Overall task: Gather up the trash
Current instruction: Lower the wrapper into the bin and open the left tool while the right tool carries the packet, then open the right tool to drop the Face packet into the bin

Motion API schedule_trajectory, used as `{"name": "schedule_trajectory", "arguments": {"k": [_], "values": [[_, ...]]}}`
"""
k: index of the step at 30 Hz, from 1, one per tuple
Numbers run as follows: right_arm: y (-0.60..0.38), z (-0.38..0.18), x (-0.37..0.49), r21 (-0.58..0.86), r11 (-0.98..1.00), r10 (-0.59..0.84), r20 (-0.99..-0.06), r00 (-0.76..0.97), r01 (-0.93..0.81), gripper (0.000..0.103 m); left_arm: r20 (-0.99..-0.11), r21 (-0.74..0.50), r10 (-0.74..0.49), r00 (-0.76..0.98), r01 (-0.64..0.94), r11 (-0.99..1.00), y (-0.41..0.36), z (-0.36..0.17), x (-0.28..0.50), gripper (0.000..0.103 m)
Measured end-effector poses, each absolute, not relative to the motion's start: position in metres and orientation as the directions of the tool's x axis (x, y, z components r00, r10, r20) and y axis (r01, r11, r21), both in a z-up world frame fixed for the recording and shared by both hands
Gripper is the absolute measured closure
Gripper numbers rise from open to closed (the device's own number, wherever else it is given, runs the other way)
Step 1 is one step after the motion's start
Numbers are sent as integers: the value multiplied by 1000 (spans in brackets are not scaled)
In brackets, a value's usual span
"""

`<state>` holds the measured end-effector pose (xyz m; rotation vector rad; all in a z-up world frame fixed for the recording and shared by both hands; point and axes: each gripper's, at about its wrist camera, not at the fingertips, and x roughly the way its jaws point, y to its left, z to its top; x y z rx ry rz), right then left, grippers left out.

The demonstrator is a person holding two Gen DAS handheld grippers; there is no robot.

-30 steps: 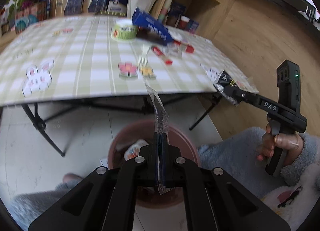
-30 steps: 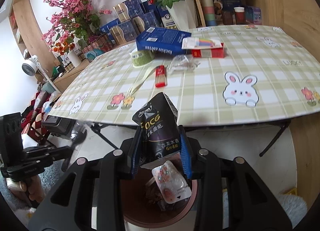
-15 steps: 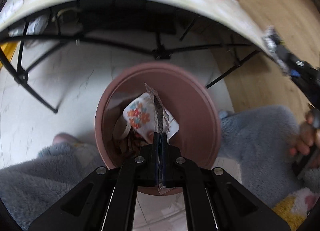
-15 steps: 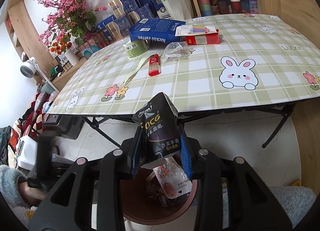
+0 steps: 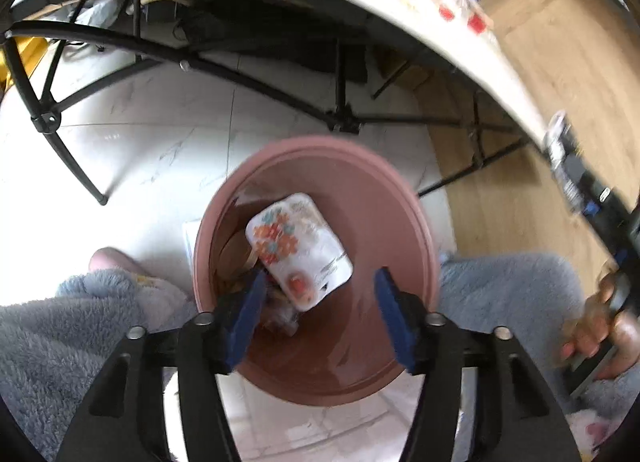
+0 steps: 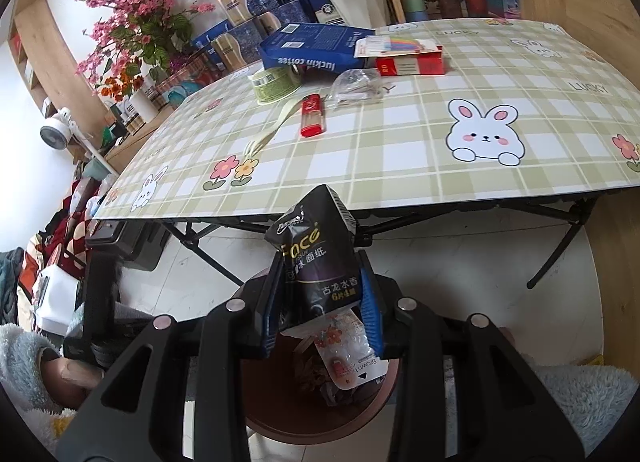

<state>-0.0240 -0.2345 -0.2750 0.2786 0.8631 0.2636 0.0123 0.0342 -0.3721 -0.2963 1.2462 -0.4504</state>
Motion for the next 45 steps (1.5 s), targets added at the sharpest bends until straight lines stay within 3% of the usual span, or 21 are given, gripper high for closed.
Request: {"name": "schedule_trajectory", "arguments": {"k": [3,7,11,18,30,36,39,45], "values": [[-232,-280,-25,335,935,332,-718,612,-114,66,-805,-474,-488,338,130,871,46,-359,10,31],[-229,-290,-26,334,936,334,-741,582,-110,66,-777,-431,-426,464,102,896,55,-333,4,12],[-221,-303,-24,343,932,352,-770,533,-120,66,-731,-345,-345,590,117,931,57,-299,-7,7],[-183,-343,-15,342,920,391,-841,375,-191,66,-671,-227,-233,704,104,968,65,-270,-21,6],[-149,-390,-18,301,924,346,-922,175,-238,65,-686,-243,-222,692,70,968,79,-279,-21,6],[-169,-385,-16,323,931,356,-909,216,-174,47,-698,-246,-225,679,67,967,77,-282,-19,6],[-175,-381,-16,309,939,339,-904,260,-150,21,-701,-244,-224,677,67,967,77,-283,-19,6],[-177,-364,-18,269,951,305,-888,344,-150,8,-705,-236,-219,674,69,969,76,-284,-18,6]]}}
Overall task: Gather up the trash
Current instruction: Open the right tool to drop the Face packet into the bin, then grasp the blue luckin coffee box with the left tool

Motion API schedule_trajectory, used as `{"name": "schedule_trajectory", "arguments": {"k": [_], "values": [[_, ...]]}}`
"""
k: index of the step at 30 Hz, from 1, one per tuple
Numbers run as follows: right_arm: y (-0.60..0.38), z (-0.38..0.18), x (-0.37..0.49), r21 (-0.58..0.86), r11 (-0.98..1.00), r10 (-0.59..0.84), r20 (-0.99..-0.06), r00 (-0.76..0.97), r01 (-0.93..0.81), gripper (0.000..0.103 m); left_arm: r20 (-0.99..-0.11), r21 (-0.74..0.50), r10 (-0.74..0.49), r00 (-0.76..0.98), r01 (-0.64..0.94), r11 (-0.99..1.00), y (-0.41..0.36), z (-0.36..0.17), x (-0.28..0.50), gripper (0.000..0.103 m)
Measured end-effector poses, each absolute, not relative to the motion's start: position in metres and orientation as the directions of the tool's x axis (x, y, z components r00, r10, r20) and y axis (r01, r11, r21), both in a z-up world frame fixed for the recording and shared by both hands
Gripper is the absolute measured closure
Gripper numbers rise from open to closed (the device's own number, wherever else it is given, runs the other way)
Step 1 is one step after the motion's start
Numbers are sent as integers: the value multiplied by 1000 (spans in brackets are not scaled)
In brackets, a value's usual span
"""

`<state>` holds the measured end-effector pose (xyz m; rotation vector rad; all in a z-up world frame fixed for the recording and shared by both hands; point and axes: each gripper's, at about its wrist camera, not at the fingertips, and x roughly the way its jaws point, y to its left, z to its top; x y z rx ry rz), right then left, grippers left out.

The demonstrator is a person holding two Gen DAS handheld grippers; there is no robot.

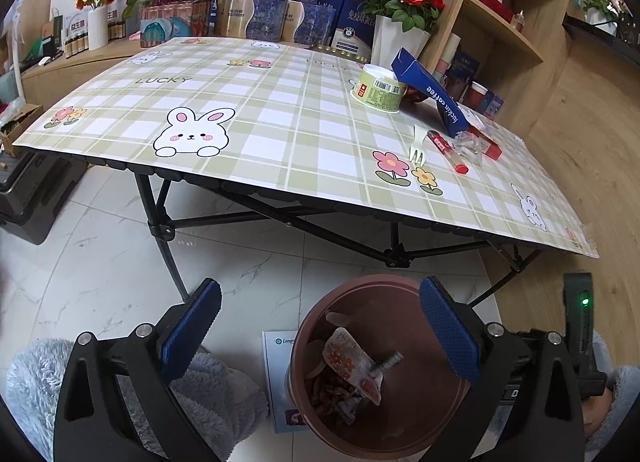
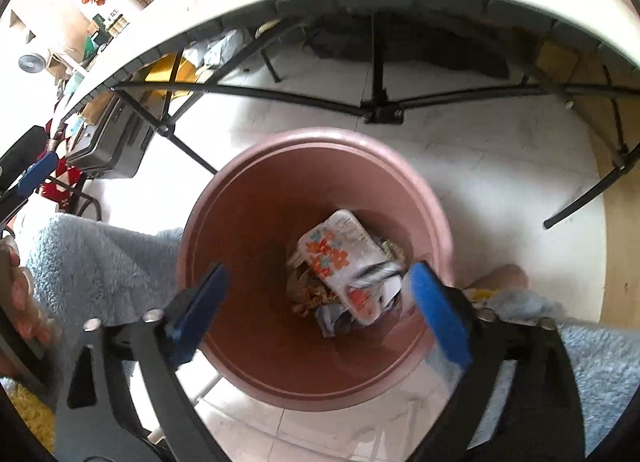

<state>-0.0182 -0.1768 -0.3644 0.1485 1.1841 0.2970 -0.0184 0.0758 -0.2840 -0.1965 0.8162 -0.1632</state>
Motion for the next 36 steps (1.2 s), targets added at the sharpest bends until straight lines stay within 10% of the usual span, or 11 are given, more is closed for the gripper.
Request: {"name": "schedule_trajectory", "arguments": {"k": [36], "values": [[-284,-230,23,225,973,190,-671,717,-47,6,-658,-216,-276,701,176,960,31,-217,52,6]]}}
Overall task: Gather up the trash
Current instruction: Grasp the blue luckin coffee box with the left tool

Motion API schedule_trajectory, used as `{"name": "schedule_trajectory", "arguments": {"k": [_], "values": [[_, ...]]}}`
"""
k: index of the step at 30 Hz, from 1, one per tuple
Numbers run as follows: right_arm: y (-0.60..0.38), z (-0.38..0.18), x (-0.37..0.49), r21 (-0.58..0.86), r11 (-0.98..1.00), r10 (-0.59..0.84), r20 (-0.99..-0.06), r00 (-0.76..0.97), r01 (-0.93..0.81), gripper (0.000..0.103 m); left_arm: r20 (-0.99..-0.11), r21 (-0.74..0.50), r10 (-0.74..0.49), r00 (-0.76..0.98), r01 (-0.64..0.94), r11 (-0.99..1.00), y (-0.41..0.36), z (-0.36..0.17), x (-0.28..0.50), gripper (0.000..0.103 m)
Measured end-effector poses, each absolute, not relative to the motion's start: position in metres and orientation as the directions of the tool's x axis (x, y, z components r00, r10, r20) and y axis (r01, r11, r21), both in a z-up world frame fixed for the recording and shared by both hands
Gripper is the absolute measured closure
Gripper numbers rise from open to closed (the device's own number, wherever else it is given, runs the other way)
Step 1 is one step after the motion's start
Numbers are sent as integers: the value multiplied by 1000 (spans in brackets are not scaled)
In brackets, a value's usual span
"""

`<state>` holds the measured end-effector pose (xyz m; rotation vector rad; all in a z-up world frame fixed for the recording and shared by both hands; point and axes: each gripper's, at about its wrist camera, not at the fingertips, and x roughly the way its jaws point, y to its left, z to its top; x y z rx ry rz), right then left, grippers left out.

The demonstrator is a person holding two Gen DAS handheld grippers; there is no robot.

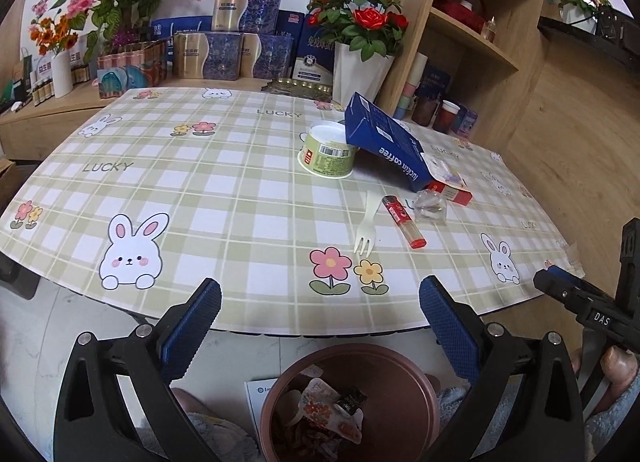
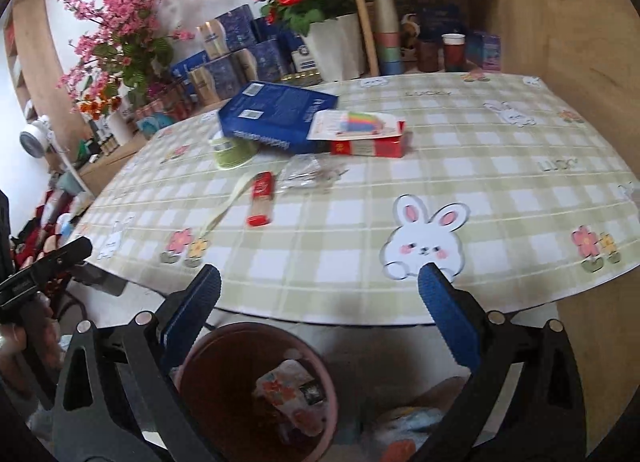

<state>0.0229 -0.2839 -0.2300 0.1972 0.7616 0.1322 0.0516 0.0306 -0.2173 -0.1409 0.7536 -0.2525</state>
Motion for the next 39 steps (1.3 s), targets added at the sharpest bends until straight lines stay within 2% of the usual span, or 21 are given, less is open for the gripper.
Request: {"name": "schedule_trajectory", "arguments": {"k": [12,21,25,29,37,39], "values": [[-309,-238,64,165,986,113,-686,719,3,6,-677,-338,-356,645,157,928,-8,-206,125,6],[-333,-244,95,183,983,117,-688,716,15,6,-647,-492,-460,608,129,861,-57,-215,198,18],[-341,-245,103,183,983,115,-687,718,17,6,-643,-564,-461,611,30,826,-58,-232,232,21],[-346,-248,109,181,983,114,-692,713,18,6,-640,-624,-462,614,-63,779,-52,-246,255,29],[-346,-249,121,157,987,103,-695,712,11,6,-596,-722,-510,620,-138,678,-52,-258,283,29],[-343,-250,122,151,989,103,-698,709,4,6,-582,-741,-537,611,-128,659,-53,-263,290,33]]}}
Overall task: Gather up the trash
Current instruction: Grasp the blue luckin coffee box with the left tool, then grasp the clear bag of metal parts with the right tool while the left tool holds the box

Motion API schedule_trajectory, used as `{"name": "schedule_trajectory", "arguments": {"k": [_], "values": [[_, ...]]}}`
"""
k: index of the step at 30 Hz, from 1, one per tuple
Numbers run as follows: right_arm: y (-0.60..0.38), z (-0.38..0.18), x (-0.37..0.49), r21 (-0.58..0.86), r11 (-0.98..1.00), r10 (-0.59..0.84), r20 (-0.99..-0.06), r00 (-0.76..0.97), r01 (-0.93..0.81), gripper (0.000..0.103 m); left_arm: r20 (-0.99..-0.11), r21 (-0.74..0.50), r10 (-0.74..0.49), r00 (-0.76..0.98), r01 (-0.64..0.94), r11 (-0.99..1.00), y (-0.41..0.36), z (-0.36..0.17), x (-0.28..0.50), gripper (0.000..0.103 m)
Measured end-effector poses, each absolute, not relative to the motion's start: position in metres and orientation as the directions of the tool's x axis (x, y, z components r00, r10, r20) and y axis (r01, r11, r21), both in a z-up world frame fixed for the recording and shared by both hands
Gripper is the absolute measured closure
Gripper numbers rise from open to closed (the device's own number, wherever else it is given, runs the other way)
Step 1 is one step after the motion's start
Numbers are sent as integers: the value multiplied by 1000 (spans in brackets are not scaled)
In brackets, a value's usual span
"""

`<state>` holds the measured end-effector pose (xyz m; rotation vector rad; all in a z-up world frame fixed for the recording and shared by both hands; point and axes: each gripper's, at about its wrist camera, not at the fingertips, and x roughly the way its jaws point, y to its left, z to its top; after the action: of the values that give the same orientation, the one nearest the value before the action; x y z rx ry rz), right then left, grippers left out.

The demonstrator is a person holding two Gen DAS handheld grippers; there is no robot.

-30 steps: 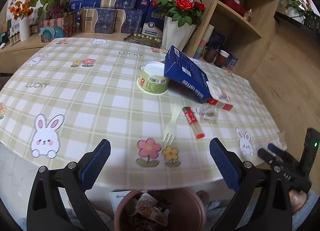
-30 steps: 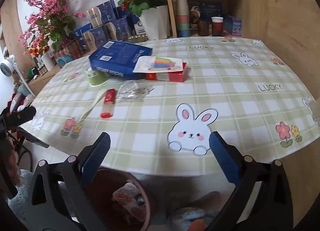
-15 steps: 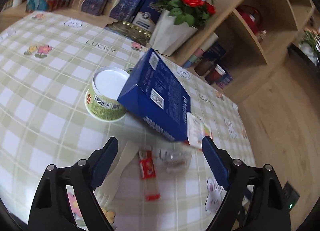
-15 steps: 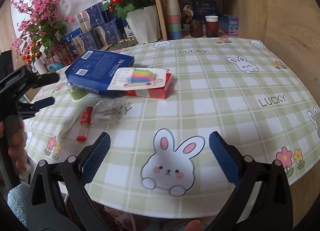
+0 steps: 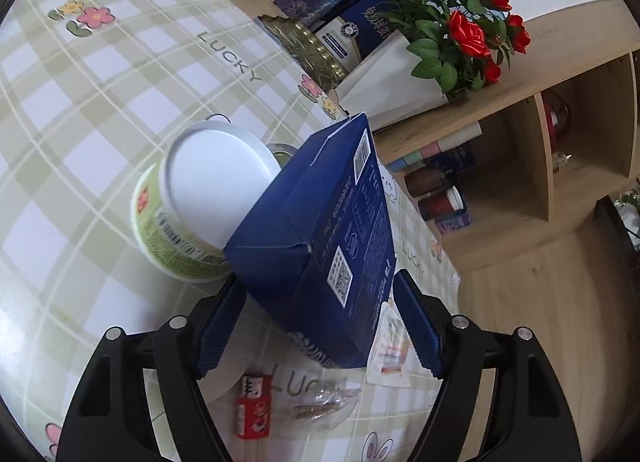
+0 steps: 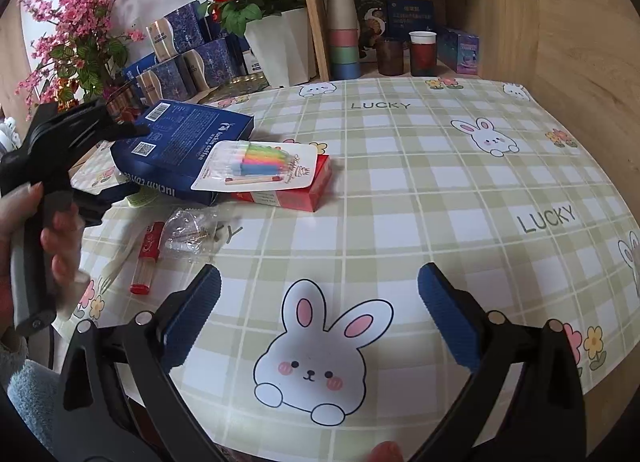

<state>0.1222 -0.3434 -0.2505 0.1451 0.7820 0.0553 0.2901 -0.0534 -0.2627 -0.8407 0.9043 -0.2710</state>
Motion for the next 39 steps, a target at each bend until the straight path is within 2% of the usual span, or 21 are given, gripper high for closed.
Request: {"name": "schedule_trajectory", "arguments": {"k": [2,3,8,14,18,23,24,25,29,36,37,39], "values": [[-341,-252,123,150,989,106,-702,704,1,6,-606,-723,-535,589,-126,680,-56,-264,294,62],[-340,-253,123,154,988,112,-705,700,-3,6,-609,-716,-535,586,-116,688,-56,-264,294,62],[-334,-258,126,165,986,130,-714,688,-15,6,-572,-728,-566,594,-50,684,-55,-241,282,80],[-329,-256,130,231,973,178,-698,693,-18,6,-523,-663,-571,633,119,739,-61,-190,270,83],[-318,-254,132,249,968,205,-689,695,-39,6,-452,-643,-603,657,229,731,-59,-150,256,84],[-298,-255,147,282,956,256,-687,680,-76,6,-407,-530,-602,687,359,768,-54,-101,228,84],[-293,-256,151,296,952,270,-684,678,-80,10,-406,-512,-598,691,370,775,-49,-95,222,84],[-289,-256,155,306,948,280,-683,675,-84,17,-405,-504,-596,693,375,778,-46,-92,218,84],[-273,-258,173,305,947,292,-692,660,-100,24,-426,-498,-553,716,325,804,-11,-94,198,84],[-259,-274,203,380,925,299,-733,611,4,25,-461,-518,-464,756,196,833,47,-105,174,84],[-255,-276,205,368,930,289,-744,603,9,29,-466,-520,-460,756,186,833,51,-108,172,84],[-247,-276,210,300,954,236,-778,582,15,45,-480,-522,-450,753,168,837,59,-112,169,84]]}}
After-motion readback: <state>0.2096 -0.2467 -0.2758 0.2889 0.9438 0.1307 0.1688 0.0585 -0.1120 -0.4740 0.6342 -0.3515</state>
